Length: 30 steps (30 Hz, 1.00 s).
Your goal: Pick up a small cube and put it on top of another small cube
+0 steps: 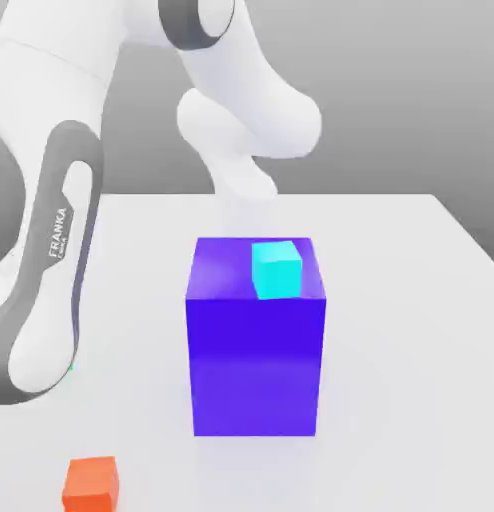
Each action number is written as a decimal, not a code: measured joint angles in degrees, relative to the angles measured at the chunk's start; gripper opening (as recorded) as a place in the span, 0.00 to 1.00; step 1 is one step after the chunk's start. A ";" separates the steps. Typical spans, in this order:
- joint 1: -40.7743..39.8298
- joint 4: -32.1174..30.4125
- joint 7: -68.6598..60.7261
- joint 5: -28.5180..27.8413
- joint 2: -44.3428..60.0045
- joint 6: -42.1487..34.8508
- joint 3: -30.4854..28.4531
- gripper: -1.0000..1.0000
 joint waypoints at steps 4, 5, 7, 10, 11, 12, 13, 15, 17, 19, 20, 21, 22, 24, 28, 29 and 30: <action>0.23 -0.30 0.11 -0.12 -1.19 -0.96 -0.33 0.00; 0.50 -0.73 0.31 -0.41 -2.90 -2.23 -0.69 0.00; 0.99 -2.14 1.23 -0.89 -6.64 -4.59 -1.56 0.00; 1.21 -7.64 6.07 0.26 -11.60 -4.26 -4.00 0.00; 1.32 -9.66 7.95 0.61 -13.22 -3.94 -4.93 0.00; 1.39 -11.70 9.94 0.86 -14.85 -3.59 -5.83 0.00; 1.54 -13.76 11.99 1.05 -16.47 -3.21 -6.81 0.00; 1.94 -17.89 16.28 1.19 -19.73 -2.42 -8.89 0.00; 2.28 -22.06 21.01 0.76 -23.05 -1.56 -10.95 0.00; 2.82 -26.24 26.08 -0.13 -26.41 -0.66 -13.26 0.00; 2.87 -28.34 28.88 -0.92 -28.14 -0.18 -14.25 0.00; 2.98 -30.44 31.77 -1.82 -29.89 0.31 -15.31 0.00; 2.61 -32.55 34.87 -3.02 -31.68 0.79 -15.96 0.00; 1.01 -36.74 41.46 -5.93 -35.32 1.72 -17.32 0.00; -3.06 -45.05 55.72 -13.27 -42.69 3.35 -18.34 0.00; -3.96 -46.70 58.44 -14.55 -43.74 4.02 -18.23 0.00; -4.07 -47.50 59.18 -14.30 -43.16 5.37 -18.31 0.00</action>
